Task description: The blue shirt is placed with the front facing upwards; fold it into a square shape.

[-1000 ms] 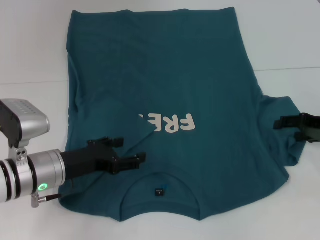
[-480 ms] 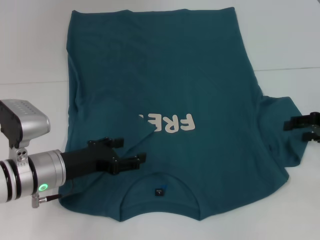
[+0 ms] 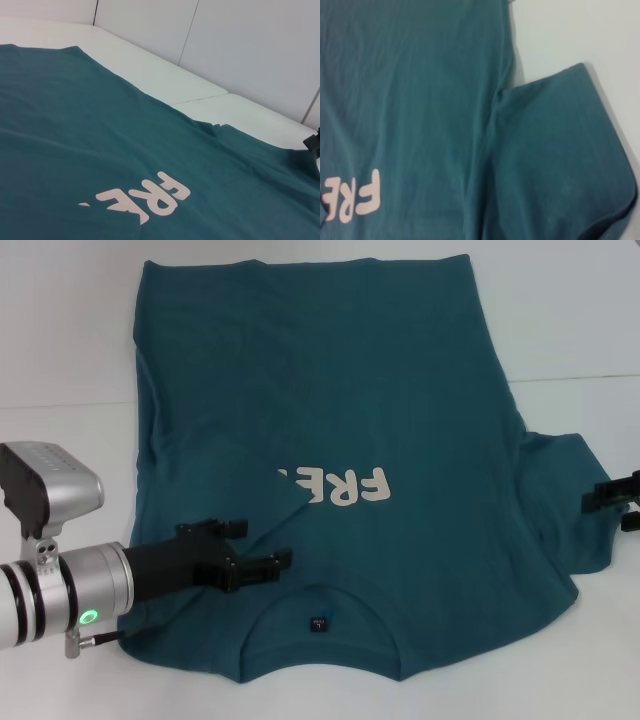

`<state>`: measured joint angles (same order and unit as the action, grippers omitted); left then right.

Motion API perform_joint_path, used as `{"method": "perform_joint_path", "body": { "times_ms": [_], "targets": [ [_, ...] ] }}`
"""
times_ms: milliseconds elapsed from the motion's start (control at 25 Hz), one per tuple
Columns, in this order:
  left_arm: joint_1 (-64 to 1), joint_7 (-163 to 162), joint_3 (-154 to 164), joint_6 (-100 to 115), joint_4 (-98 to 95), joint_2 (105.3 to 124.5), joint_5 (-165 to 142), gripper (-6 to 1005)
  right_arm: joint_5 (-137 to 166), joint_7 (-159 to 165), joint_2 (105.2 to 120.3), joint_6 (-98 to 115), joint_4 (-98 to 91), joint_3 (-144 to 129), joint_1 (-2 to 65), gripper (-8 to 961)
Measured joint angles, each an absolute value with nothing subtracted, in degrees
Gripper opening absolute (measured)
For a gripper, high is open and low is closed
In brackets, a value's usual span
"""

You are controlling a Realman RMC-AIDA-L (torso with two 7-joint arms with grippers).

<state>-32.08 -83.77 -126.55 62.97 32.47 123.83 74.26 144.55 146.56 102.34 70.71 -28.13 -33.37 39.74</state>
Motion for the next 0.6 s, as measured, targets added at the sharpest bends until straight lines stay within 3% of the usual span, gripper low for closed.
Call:
{"method": "perform_joint_path", "body": {
  "times_ms": [600],
  "targets": [
    [-31.8, -83.1, -126.8, 62.8, 32.2, 123.83, 74.3, 875, 145.2, 150.5, 102.12, 71.0, -29.6, -37.2, 39.4, 746]
  ]
}}
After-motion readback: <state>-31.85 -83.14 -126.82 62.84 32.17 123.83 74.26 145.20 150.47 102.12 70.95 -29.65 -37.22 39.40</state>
